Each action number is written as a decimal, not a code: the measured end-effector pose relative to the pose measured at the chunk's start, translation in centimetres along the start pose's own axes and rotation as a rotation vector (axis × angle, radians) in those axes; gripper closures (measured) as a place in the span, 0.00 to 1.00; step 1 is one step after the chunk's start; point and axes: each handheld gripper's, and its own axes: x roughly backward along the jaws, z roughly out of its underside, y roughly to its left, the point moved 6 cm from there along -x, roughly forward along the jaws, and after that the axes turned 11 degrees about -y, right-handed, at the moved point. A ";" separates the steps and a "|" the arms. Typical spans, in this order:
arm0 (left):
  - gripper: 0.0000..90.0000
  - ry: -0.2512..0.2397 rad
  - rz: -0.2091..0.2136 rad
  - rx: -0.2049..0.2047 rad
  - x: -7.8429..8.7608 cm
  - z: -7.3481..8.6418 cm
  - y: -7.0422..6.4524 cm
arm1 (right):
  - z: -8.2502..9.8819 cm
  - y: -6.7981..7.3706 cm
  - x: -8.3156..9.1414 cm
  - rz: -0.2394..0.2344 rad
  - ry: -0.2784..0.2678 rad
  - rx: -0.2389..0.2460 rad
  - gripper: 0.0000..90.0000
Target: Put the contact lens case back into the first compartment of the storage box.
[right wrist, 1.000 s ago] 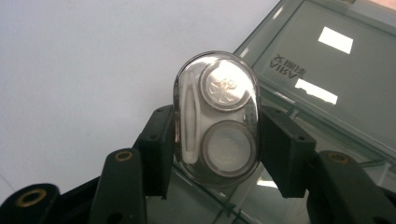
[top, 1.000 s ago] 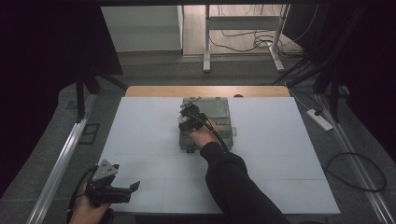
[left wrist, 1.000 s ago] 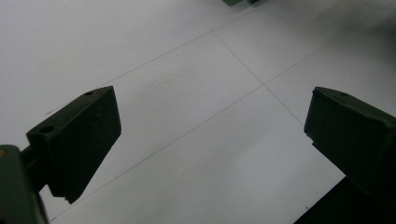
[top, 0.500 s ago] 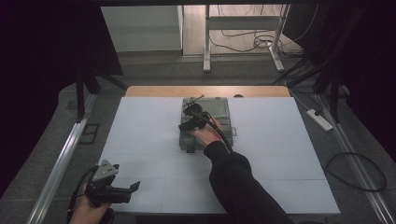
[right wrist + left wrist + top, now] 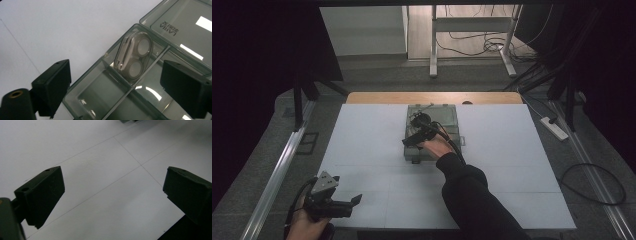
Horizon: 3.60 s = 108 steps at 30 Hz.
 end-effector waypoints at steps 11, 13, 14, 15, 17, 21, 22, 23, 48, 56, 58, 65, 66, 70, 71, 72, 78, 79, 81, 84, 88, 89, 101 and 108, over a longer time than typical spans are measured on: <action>0.04 0.001 0.000 0.000 0.0 0.0 0.0 | 0.1 0.6 1.4 -0.050 -0.015 0.023 0.05; 0.04 0.001 0.000 0.001 0.0 0.0 0.0 | 0.2 0.7 1.8 -0.053 -0.018 0.034 0.04; 0.04 0.001 0.000 0.002 0.0 0.0 0.0 | 0.2 0.7 2.0 -0.052 -0.018 0.038 0.04; 0.04 0.001 0.000 0.002 0.0 0.0 0.0 | 0.3 0.7 2.2 -0.052 -0.019 0.043 0.03; 0.04 0.001 0.000 0.000 0.0 0.0 0.0 | 0.4 0.8 2.5 -0.053 -0.022 0.042 0.03; 0.04 0.002 0.000 0.000 0.0 0.0 0.0 | 0.9 0.7 3.1 -0.062 -0.023 0.053 0.02; 0.04 0.002 0.000 0.000 0.0 0.0 0.0 | 1.0 0.7 3.2 -0.063 -0.020 0.059 0.02; 0.04 0.002 0.000 0.000 0.0 0.0 0.0 | 1.2 0.7 3.3 -0.065 -0.017 0.061 0.01; 0.04 0.004 -0.002 -0.003 0.0 0.0 0.0 | 4.1 1.2 5.3 -0.088 -0.004 0.116 0.00; 0.04 0.005 -0.003 -0.007 0.0 0.0 -0.1 | 4.6 1.0 6.1 -0.084 -0.015 0.129 0.00; 0.04 0.005 -0.002 -0.006 0.0 0.0 -0.1 | 4.6 1.0 6.3 -0.084 -0.017 0.128 0.00; 0.04 0.005 -0.002 -0.010 0.0 0.0 -0.1 | 4.9 0.9 7.2 -0.084 -0.027 0.123 0.00; 0.04 0.005 -0.002 -0.010 0.0 0.0 -0.1 | 4.9 0.9 7.2 -0.084 -0.027 0.123 0.00; 0.04 0.005 -0.002 -0.010 0.0 0.0 -0.1 | 5.2 0.7 7.9 -0.083 -0.036 0.106 0.00; 0.04 0.004 -0.002 -0.010 0.0 0.0 -0.1 | 5.3 0.6 8.0 -0.082 -0.036 0.107 0.00; 0.04 0.004 -0.002 -0.009 0.0 0.0 -0.1 | 5.4 0.6 8.2 -0.082 -0.036 0.107 0.00; 0.04 0.004 -0.001 -0.009 0.0 0.0 -0.1 | 6.1 0.3 9.1 -0.079 -0.031 0.106 0.00; 0.04 0.004 -0.001 -0.009 0.0 0.0 -0.1 | 6.2 0.3 9.3 -0.078 -0.032 0.102 0.00; 0.04 0.003 -0.001 -0.009 0.0 0.0 -0.1 | 6.4 0.2 9.6 -0.078 -0.037 0.099 0.00; 0.04 0.003 -0.001 -0.008 0.0 0.0 -0.1 | 6.6 0.3 9.9 -0.077 -0.037 0.103 0.00; 0.04 0.002 0.000 -0.005 0.0 0.0 -0.1 | 7.0 0.5 10.2 -0.080 -0.030 0.107 0.00; 0.04 0.002 0.000 -0.005 0.0 0.0 -0.1 | 7.1 0.5 10.3 -0.082 -0.030 0.113 0.00; 0.04 0.001 0.002 -0.002 0.1 0.0 0.0 | 8.0 0.2 12.1 -0.066 -0.043 0.094 0.00; 0.04 0.000 0.002 -0.001 0.1 0.0 0.0 | 8.7 0.0 13.2 -0.058 -0.047 0.079 0.00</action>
